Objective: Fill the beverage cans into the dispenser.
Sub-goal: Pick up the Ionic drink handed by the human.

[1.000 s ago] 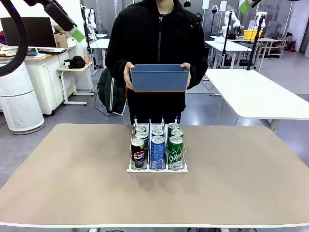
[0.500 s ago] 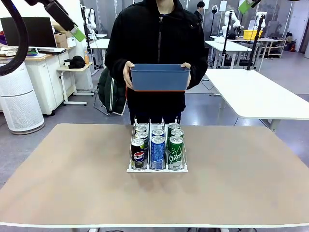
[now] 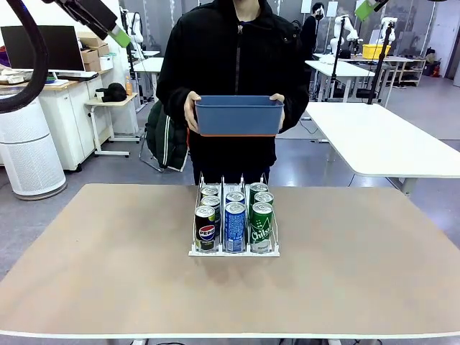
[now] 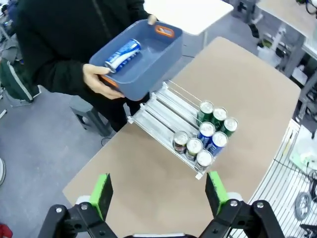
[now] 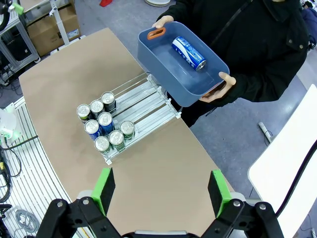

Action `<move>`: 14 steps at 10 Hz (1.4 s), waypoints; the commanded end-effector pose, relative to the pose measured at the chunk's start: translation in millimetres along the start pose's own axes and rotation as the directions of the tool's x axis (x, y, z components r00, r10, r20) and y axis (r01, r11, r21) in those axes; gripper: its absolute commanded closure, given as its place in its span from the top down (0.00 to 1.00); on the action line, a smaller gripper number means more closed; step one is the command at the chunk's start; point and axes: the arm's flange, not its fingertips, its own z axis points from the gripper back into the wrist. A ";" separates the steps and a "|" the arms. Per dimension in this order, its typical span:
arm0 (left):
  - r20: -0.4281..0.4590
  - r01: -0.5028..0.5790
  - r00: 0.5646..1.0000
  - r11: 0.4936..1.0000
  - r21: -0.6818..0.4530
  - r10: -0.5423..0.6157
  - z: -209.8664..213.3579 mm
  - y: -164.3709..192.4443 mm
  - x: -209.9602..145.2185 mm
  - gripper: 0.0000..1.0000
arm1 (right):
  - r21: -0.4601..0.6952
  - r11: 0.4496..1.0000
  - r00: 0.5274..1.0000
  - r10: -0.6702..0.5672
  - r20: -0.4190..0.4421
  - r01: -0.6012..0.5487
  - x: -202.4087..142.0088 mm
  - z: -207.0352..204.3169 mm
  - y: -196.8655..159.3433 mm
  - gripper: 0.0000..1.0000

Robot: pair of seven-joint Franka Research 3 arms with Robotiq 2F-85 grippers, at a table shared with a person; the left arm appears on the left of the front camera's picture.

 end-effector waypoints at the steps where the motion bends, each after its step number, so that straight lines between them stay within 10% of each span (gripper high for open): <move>1: 0.012 -0.023 1.000 0.999 0.036 0.023 4.6 10.4 4.1 1.00 | 0.000 1.000 1.000 -0.007 0.000 0.007 -1.7 0.1 0.9 1.00; 14: -0.042 -0.044 0.998 0.993 -0.112 0.039 22.4 -20.0 11.3 1.00 | 0.000 1.000 1.000 -0.007 0.000 0.007 -1.7 0.1 0.9 1.00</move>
